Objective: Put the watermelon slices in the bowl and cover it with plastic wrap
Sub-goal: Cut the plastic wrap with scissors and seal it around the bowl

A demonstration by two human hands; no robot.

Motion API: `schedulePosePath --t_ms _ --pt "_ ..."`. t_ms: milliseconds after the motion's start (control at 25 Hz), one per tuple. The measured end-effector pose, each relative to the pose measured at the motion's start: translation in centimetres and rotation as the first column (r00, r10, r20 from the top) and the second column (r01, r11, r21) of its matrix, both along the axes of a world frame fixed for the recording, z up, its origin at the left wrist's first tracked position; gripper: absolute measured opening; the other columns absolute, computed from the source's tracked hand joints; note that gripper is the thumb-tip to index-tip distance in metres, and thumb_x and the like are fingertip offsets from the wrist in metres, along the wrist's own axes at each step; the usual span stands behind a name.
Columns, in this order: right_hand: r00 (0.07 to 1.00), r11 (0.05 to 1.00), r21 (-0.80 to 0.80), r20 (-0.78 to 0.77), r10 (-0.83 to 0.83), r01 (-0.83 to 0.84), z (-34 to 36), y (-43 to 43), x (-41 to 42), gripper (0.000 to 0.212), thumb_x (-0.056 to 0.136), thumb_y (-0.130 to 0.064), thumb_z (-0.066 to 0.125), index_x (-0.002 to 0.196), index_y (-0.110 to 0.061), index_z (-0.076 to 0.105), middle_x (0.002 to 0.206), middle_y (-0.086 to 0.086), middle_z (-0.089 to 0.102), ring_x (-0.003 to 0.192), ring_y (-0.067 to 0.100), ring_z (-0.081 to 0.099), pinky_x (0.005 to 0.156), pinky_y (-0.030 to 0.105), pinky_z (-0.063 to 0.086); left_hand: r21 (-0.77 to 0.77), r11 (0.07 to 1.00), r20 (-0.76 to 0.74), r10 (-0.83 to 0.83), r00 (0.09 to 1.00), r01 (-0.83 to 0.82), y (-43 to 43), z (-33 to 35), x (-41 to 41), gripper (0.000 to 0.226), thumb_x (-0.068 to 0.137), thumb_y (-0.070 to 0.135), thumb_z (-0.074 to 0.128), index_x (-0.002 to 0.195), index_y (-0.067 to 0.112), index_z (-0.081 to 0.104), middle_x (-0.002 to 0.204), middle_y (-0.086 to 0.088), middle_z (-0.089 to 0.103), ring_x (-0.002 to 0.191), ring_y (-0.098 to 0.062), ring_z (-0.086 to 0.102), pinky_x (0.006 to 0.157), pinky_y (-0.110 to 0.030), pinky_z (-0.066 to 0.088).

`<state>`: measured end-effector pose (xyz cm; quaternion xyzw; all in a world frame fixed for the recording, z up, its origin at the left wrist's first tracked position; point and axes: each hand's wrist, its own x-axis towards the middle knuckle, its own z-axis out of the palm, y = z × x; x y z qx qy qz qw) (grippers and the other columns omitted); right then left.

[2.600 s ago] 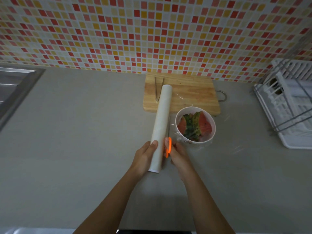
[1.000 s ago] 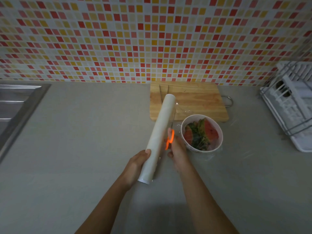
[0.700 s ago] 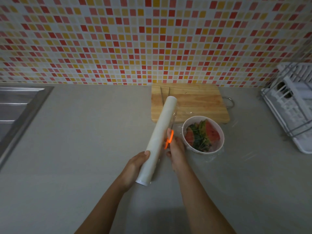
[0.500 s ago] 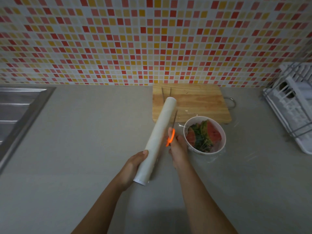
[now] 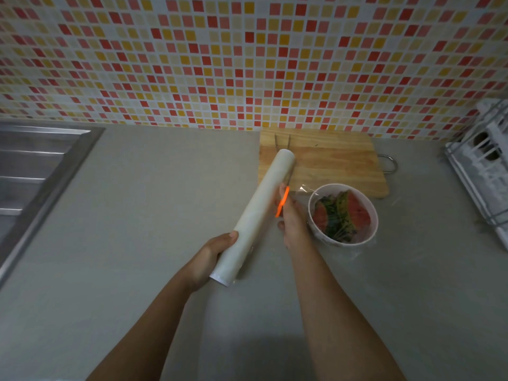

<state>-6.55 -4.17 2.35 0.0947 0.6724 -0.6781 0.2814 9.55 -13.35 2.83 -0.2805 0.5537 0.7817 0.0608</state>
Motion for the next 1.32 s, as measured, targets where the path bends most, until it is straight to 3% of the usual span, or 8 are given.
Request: schedulePosePath --t_ms 160,360,480,680,960,1080,1200,1320 --pt "0.994 0.999 -0.003 -0.103 -0.034 0.034 -0.2 -0.1 0.4 0.04 0.084 -0.044 0.06 0.057 -0.02 0.044 0.053 -0.005 0.035 0.049 0.007 0.028 0.045 0.016 0.022 -0.023 1.0 0.007 0.013 1.0 -0.013 -0.5 0.0 0.2 0.046 0.079 0.043 0.049 0.097 0.004 0.066 0.071 -0.004 0.07 0.059 -0.014 0.065 0.05 -0.021 0.05" --pt "0.997 0.998 0.037 0.054 0.046 -0.048 -2.5 0.6 2.1 0.041 0.076 -0.06 0.059 0.079 -0.02 0.051 0.071 0.003 0.04 0.056 0.011 0.036 0.039 0.018 0.023 -0.022 1.0 0.006 0.017 1.0 -0.017 -0.6 0.0 0.0 0.048 0.08 0.044 0.051 0.101 0.003 0.067 0.076 -0.006 0.072 0.062 -0.016 0.066 0.052 -0.022 0.05" --pt "0.991 0.994 0.012 0.075 0.11 -0.111 -2.9 0.6 1.8 0.044 0.068 -0.07 0.055 0.075 -0.026 0.05 0.071 -0.003 0.044 0.059 0.009 0.04 0.041 0.018 0.025 -0.021 1.0 0.006 0.014 1.0 -0.014 -0.8 0.3 -0.2 0.043 0.082 0.042 0.056 0.101 0.004 0.067 0.076 -0.005 0.073 0.063 -0.015 0.067 0.052 -0.021 0.05" --pt "0.997 0.998 -0.005 0.059 0.058 -0.058 -0.8 -1.0 -2.0 0.065 0.041 -0.083 0.057 0.072 -0.026 0.056 0.067 -0.005 0.041 0.055 0.007 0.037 0.04 0.021 0.022 -0.056 0.998 0.023 -0.002 1.0 0.003 -1.3 0.6 0.1 0.049 0.08 0.044 0.054 0.103 0.003 0.065 0.077 -0.007 0.071 0.063 -0.017 0.066 0.053 -0.022 0.051" --pt "1.0 0.998 -0.06 -0.021 -0.011 0.009 -1.0 -1.8 -2.8 0.043 0.073 -0.062 0.062 0.063 -0.022 0.054 0.055 -0.006 0.052 0.049 0.009 0.036 0.037 0.019 0.021 -0.078 0.997 0.022 -0.011 1.0 0.013 -2.3 1.2 0.5 0.05 0.077 0.047 0.049 0.099 0.007 0.067 0.073 -0.004 0.072 0.063 -0.016 0.066 0.051 -0.023 0.051" --pt "1.0 0.999 -0.047 -0.009 -0.006 0.006 -0.5 -2.1 -3.0 0.037 0.078 -0.056 0.061 0.066 -0.022 0.054 0.063 -0.004 0.053 0.057 0.011 0.042 0.041 0.02 0.021 -0.068 0.997 0.032 0.049 0.998 -0.046 -3.3 1.2 1.5 0.049 0.077 0.049 0.051 0.096 0.009 0.072 0.077 -0.008 0.072 0.064 -0.018 0.066 0.052 -0.025 0.052" --pt "0.989 0.991 0.077 -0.097 0.114 -0.107 0.7 -2.9 -2.2 0.033 0.082 -0.048 0.061 0.067 -0.018 0.061 0.062 0.0 0.055 0.048 0.007 0.05 0.044 0.019 0.031 -0.036 0.99 0.022 0.137 0.99 -0.136 -3.8 0.9 2.6 0.046 0.078 0.048 0.052 0.092 0.011 0.076 0.08 -0.011 0.07 0.065 -0.018 0.066 0.051 -0.027 0.052" --pt "0.899 0.893 0.386 -0.267 0.346 -0.229 0.2 -2.8 2.2 0.028 0.081 -0.04 0.063 0.08 -0.012 0.065 0.071 0.006 0.067 0.066 0.022 0.062 0.062 0.026 0.042 -0.062 0.973 0.025 0.224 0.974 -0.222 -2.3 0.1 4.0 0.044 0.083 0.047 0.057 0.096 0.008 0.074 0.083 -0.013 0.072 0.069 -0.022 0.068 0.054 -0.031 0.053"
